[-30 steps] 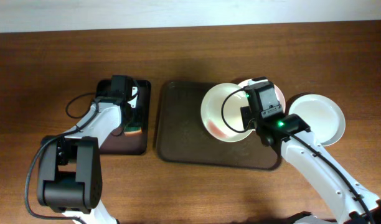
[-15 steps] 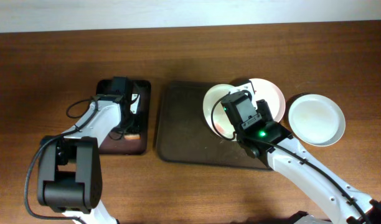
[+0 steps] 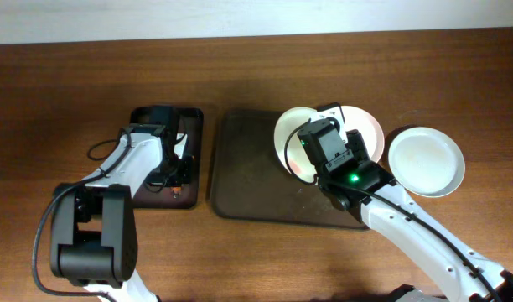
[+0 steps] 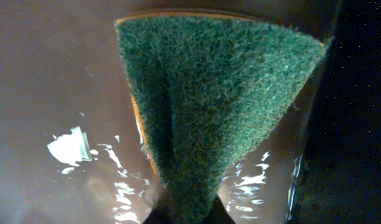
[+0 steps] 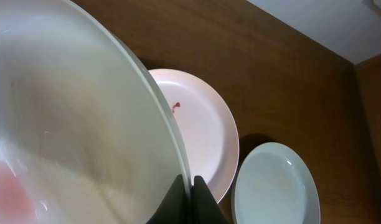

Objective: Clean dirty plates on tray and stack at the side

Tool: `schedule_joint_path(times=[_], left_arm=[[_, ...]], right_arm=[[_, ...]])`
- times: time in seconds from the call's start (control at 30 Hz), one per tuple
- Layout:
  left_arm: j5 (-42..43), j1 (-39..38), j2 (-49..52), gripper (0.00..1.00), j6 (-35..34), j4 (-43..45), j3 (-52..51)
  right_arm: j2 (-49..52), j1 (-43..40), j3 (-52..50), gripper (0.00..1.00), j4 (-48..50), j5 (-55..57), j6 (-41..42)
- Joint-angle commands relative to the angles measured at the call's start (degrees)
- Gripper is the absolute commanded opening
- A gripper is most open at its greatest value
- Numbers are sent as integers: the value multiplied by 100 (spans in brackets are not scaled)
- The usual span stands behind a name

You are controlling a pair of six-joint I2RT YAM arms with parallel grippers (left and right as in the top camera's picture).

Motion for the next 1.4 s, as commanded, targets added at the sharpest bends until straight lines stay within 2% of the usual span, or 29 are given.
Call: schedule_joint_path(times=[0.0, 0.07, 0.1, 0.13, 0.17, 0.3, 0.4, 0.6, 0.7, 0.73, 0.83, 1.0, 1.03, 1.1, 1.13, 1.23, 1.37], left_arm=[[-48, 13, 90, 0, 28, -13, 109], [-50, 13, 90, 0, 28, -46, 225], [-48, 13, 90, 37, 28, -66, 339], [-50, 13, 90, 63, 28, -72, 461], [-50, 13, 90, 70, 28, -66, 557], [-46, 13, 90, 77, 28, 264, 774], [-46, 13, 103, 75, 31, 540, 765], [157, 9, 334, 70, 31, 540, 754], [363, 9, 562, 54, 28, 538, 754], [361, 9, 597, 45, 28, 538, 754], [341, 13, 599, 0, 31, 614, 772], [175, 13, 570, 0, 31, 553, 1032], [162, 13, 551, 12, 31, 459, 1154], [164, 13, 540, 52, 28, 302, 1309], [164, 13, 538, 61, 28, 197, 1397], [164, 15, 527, 64, 28, -28, 1510], [168, 13, 284, 66, 22, -321, 1543]], right_arm=[[-138, 35, 136, 4, 4, 153, 39], [-138, 35, 136, 4, 4, 153, 42], [-138, 35, 136, 4, 4, 151, 61], [-138, 31, 136, 4, 4, 151, 61], [-138, 31, 136, 4, 4, 151, 61], [-138, 31, 136, 4, 4, 146, 61], [-138, 31, 136, 4, 7, 90, 61], [-138, 31, 136, 4, 4, 90, 61], [-138, 31, 136, 4, 4, 90, 61], [-138, 31, 136, 4, 4, 87, 61], [-138, 31, 136, 4, 7, 90, 59], [-138, 31, 184, 4, 28, 286, 55], [-138, 33, 236, 4, 26, 459, 11], [-138, 44, 354, 4, 28, 522, -457], [-138, 44, 437, 4, 33, 520, -881], [-138, 76, 509, 4, 24, 590, -1672], [-136, 404, 509, 4, 125, 1316, -1862]])
